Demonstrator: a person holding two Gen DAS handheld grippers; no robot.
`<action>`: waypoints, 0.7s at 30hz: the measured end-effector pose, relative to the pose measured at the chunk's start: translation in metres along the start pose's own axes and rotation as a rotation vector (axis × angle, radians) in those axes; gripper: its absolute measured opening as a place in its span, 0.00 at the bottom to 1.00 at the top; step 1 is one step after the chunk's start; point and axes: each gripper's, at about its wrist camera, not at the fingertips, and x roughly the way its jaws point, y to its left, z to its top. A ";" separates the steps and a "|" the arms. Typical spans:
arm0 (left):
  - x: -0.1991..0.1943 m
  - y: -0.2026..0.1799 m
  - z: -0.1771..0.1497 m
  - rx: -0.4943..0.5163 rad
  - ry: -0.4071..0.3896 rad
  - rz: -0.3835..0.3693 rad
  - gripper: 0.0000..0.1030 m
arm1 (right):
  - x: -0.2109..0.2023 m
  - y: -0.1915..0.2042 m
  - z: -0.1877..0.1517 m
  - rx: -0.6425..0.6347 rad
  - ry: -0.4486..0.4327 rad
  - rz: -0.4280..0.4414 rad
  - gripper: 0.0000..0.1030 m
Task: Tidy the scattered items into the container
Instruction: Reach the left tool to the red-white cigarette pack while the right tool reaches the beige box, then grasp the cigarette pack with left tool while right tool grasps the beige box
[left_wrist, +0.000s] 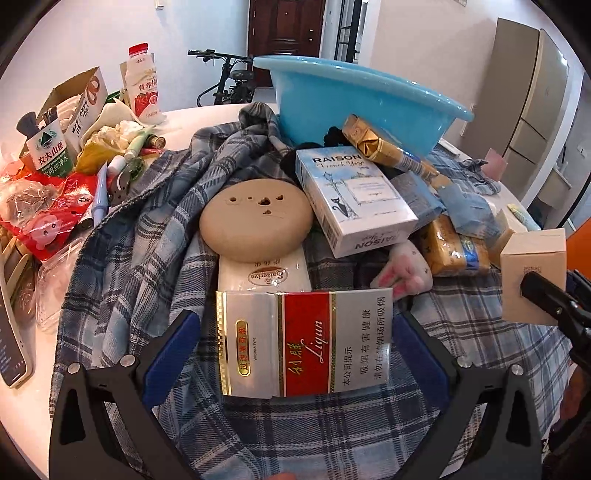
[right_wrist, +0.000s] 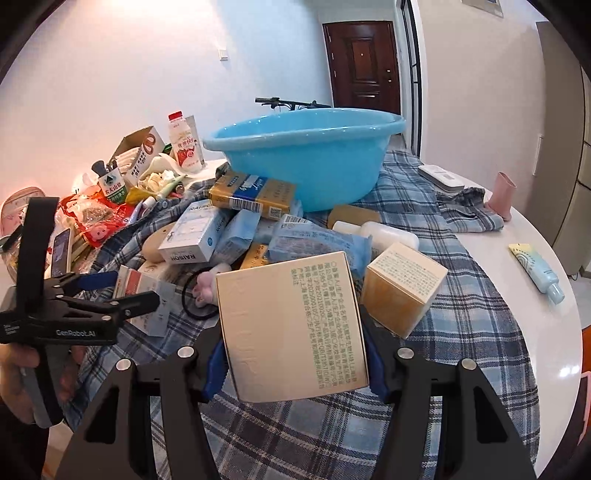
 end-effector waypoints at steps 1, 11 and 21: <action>0.002 -0.002 0.000 0.000 0.006 -0.002 1.00 | 0.000 0.000 0.000 -0.001 -0.001 0.003 0.61; 0.006 -0.011 -0.004 0.016 0.016 -0.008 1.00 | -0.002 -0.009 -0.001 0.023 -0.004 -0.005 0.61; -0.007 -0.003 -0.003 -0.047 -0.019 -0.083 0.85 | -0.008 -0.003 -0.002 0.017 -0.006 -0.017 0.61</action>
